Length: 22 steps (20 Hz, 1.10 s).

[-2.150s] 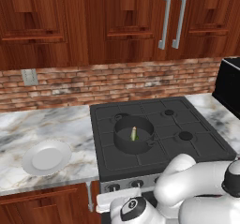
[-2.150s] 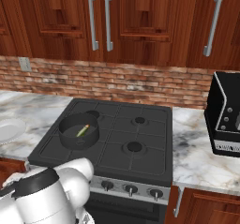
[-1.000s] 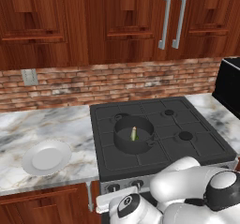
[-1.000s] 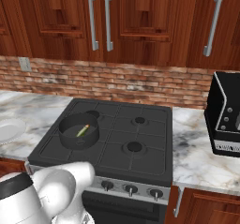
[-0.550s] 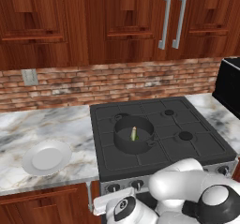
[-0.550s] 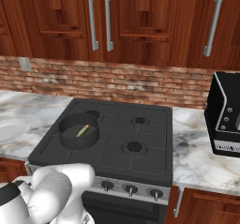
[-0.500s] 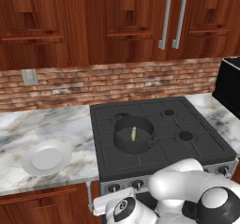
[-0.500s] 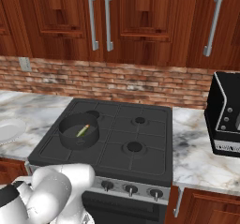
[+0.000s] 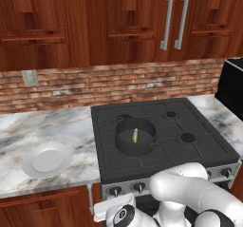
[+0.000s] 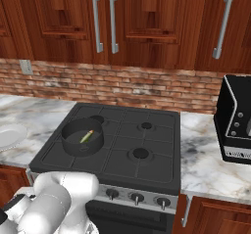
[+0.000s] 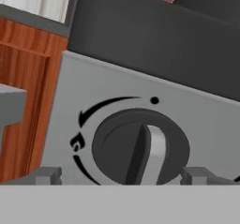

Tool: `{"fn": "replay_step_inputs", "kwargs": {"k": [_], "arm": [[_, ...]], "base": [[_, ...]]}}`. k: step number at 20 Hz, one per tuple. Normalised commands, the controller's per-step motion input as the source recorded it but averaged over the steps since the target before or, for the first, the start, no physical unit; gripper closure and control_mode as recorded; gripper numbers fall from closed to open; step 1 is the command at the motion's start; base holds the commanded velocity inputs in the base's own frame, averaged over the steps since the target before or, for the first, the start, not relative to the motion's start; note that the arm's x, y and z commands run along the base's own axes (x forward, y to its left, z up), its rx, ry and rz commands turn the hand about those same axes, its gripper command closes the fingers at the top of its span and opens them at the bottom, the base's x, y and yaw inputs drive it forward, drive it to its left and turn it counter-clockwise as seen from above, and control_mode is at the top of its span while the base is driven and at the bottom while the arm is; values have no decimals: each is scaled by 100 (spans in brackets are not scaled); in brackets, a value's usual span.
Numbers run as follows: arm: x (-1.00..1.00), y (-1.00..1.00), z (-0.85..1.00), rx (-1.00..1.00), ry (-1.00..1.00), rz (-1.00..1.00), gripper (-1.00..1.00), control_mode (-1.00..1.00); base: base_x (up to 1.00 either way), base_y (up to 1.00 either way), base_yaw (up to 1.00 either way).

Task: Retrieve the frozen meat and place it in the pot on a burner. Then turn the burner on.

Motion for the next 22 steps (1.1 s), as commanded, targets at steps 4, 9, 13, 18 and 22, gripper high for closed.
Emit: {"fn": "replay_step_inputs", "kwargs": {"k": [4, 9, 13, 18, 22], "arm": [[1, 0, -5, 4, -1, 0, -100, -100], [3, 0, 0, 0, -5, 0, 100, -100], [0, 0, 0, 0, -9, 0, 100, -100], [0, 0, 2, 0, -15, 1, 100, -100], [0, 0, 15, -1, -14, 0, 100, -100]], "base": [[0, 0, 0], [0, 0, 0], [0, 0, 0], [0, 0, 0], [0, 0, 0]]}}
